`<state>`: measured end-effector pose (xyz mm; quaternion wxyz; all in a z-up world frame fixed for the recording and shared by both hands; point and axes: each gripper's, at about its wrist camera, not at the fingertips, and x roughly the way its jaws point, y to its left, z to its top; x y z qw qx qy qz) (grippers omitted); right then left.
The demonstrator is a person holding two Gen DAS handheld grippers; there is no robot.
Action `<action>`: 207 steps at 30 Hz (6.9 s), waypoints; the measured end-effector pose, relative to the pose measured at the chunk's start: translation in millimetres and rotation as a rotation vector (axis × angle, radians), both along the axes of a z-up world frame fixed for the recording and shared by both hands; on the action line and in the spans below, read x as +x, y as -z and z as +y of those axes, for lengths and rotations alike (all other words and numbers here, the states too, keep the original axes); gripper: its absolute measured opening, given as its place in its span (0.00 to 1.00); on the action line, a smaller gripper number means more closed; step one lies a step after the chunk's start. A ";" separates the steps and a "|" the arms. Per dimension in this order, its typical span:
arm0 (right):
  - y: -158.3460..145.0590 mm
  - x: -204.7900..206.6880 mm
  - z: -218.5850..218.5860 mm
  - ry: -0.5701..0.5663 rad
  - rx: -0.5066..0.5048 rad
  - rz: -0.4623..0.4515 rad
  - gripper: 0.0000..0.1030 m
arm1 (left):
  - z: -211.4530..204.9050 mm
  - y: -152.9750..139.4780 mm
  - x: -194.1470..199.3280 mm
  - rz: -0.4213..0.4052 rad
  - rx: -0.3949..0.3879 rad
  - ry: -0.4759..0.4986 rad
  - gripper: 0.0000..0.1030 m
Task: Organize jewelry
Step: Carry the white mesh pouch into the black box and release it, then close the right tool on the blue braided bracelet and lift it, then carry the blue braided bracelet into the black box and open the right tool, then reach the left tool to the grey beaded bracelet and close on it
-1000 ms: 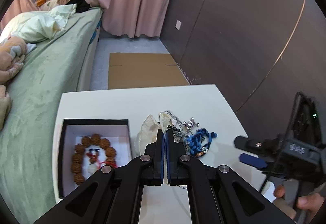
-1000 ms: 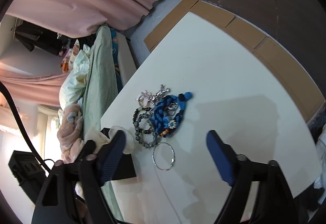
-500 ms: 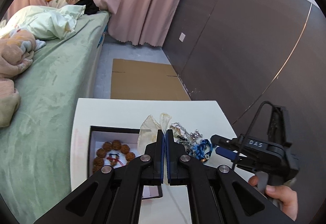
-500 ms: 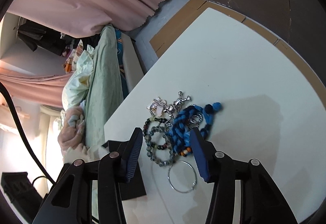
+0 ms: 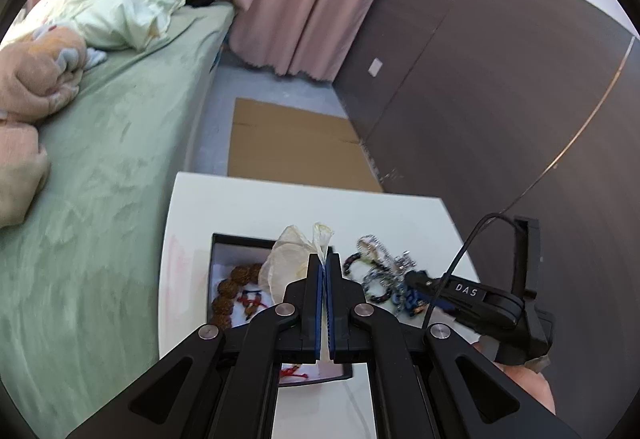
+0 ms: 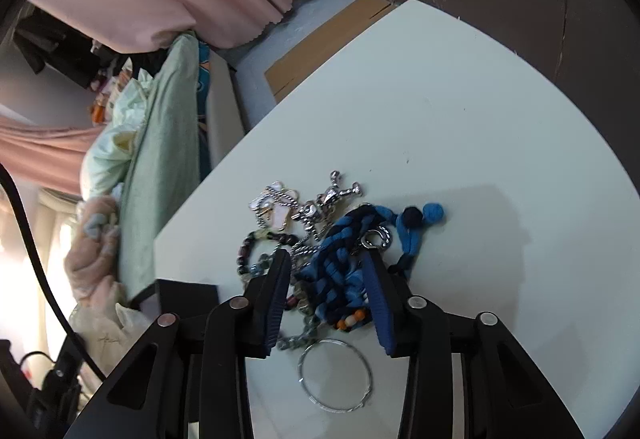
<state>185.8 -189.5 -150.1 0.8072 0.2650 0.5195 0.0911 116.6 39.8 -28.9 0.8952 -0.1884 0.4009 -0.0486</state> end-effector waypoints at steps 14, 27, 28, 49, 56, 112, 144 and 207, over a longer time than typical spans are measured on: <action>-32.8 -13.7 -3.1 -0.014 0.039 -0.123 0.02 | 10.7 15.8 6.4 0.089 -0.086 0.024 0.46; -21.7 -5.9 1.7 -0.027 0.058 -0.025 0.42 | 21.7 5.5 1.3 0.029 -0.063 -0.062 0.94; -19.3 -6.5 1.3 -0.018 0.051 -0.023 0.46 | 22.2 4.8 0.3 0.024 -0.061 -0.063 0.94; -39.6 -17.0 -0.4 0.020 0.065 -0.145 0.02 | 40.4 9.3 -9.5 0.017 -0.035 -0.107 0.94; -64.0 -23.6 12.1 -0.014 -0.009 -0.205 0.02 | 50.7 7.2 -12.8 -0.008 -0.040 -0.140 0.94; -72.7 -56.7 107.7 -0.360 0.179 -0.223 0.69 | 80.1 -3.0 -26.3 -0.035 0.001 -0.247 0.94; -68.7 -72.5 -78.9 -0.014 0.158 -0.111 0.68 | -101.8 22.9 16.0 0.052 0.108 0.154 0.53; -26.8 -28.6 -21.7 -0.078 -0.003 0.030 0.66 | -73.7 11.4 41.3 0.060 0.018 0.091 0.09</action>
